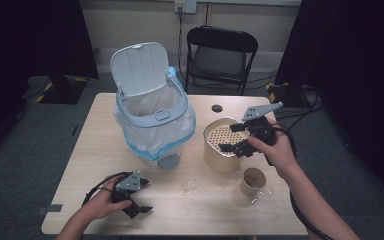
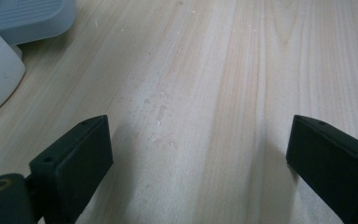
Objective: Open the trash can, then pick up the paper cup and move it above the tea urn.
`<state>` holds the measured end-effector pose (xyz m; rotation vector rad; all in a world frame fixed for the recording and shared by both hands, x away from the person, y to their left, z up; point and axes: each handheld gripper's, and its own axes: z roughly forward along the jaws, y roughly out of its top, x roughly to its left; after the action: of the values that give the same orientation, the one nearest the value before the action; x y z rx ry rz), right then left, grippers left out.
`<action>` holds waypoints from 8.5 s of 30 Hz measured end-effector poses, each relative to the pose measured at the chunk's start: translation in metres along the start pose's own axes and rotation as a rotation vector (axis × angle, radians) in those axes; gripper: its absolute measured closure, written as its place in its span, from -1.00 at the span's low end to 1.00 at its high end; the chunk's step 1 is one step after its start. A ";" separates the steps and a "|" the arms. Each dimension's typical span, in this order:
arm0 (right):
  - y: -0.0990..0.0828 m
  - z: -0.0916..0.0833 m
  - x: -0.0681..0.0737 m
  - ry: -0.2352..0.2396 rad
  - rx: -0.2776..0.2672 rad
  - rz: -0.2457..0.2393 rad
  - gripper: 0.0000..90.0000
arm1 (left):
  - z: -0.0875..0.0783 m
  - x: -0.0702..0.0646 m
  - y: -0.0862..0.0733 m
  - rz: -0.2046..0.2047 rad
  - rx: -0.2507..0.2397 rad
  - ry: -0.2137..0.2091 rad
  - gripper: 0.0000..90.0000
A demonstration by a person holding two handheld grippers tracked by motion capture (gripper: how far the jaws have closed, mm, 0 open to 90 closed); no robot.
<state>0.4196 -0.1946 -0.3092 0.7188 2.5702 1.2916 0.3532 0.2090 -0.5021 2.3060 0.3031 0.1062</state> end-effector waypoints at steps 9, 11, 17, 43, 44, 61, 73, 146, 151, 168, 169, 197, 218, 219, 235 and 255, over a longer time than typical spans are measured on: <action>-0.025 -0.014 -0.003 -0.025 -0.022 0.021 -0.67 | 0.000 0.000 0.000 -0.002 -0.003 0.001 -0.86; -0.033 -0.018 -0.002 -0.024 -0.033 0.035 -0.67 | 0.000 0.000 0.000 -0.001 0.000 -0.001 -0.86; -0.049 -0.022 -0.003 -0.032 -0.029 0.052 -0.67 | 0.000 -0.001 0.000 -0.003 -0.003 0.003 -0.86; -0.124 -0.030 0.006 -0.084 -0.043 0.069 -0.67 | 0.000 0.000 0.000 -0.001 0.010 0.001 -0.89; -0.126 -0.031 0.006 -0.084 -0.042 0.071 -0.67 | 0.000 0.000 0.000 -0.001 0.010 0.001 -0.88; -0.150 -0.037 0.005 -0.134 -0.069 0.058 -0.66 | 0.001 0.000 0.000 0.000 0.002 0.002 -0.88; -0.171 -0.034 -0.001 -0.135 -0.097 0.141 -0.68 | 0.001 0.000 0.000 0.000 0.001 0.002 -0.89; -0.220 0.015 -0.001 -0.098 -0.220 0.117 -0.49 | 0.001 0.000 0.000 0.008 0.007 -0.003 -0.92; -0.221 0.016 -0.001 -0.097 -0.238 0.118 -0.48 | 0.001 0.000 0.000 0.009 0.008 -0.003 -0.92; -0.215 0.011 0.000 -0.126 -0.230 0.073 -0.41 | 0.001 0.000 0.001 0.010 0.006 -0.003 -0.92; -0.214 0.009 0.000 -0.131 -0.228 0.073 -0.41 | 0.001 0.000 0.000 0.009 0.008 -0.003 -0.92; -0.190 -0.012 -0.060 -0.255 -0.120 0.074 -0.40 | 0.001 0.000 0.001 0.009 0.006 -0.003 -0.92; -0.148 -0.009 -0.101 -0.266 -0.123 0.055 -0.39 | 0.001 0.000 0.001 0.010 0.007 -0.007 -0.93; -0.145 -0.010 -0.104 -0.262 -0.124 0.055 -0.39 | 0.001 0.000 0.001 0.009 0.009 -0.007 -0.93; -0.136 -0.017 -0.132 -0.275 -0.148 0.072 -0.39 | 0.001 0.000 0.001 0.010 0.013 -0.009 -0.93; -0.109 -0.016 -0.158 -0.325 -0.147 0.050 -0.39 | 0.001 0.000 0.001 0.010 0.015 -0.010 -0.94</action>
<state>0.5138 -0.3392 -0.3946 0.8858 2.1909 1.2450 0.3534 0.2077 -0.5024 2.3228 0.2876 0.0974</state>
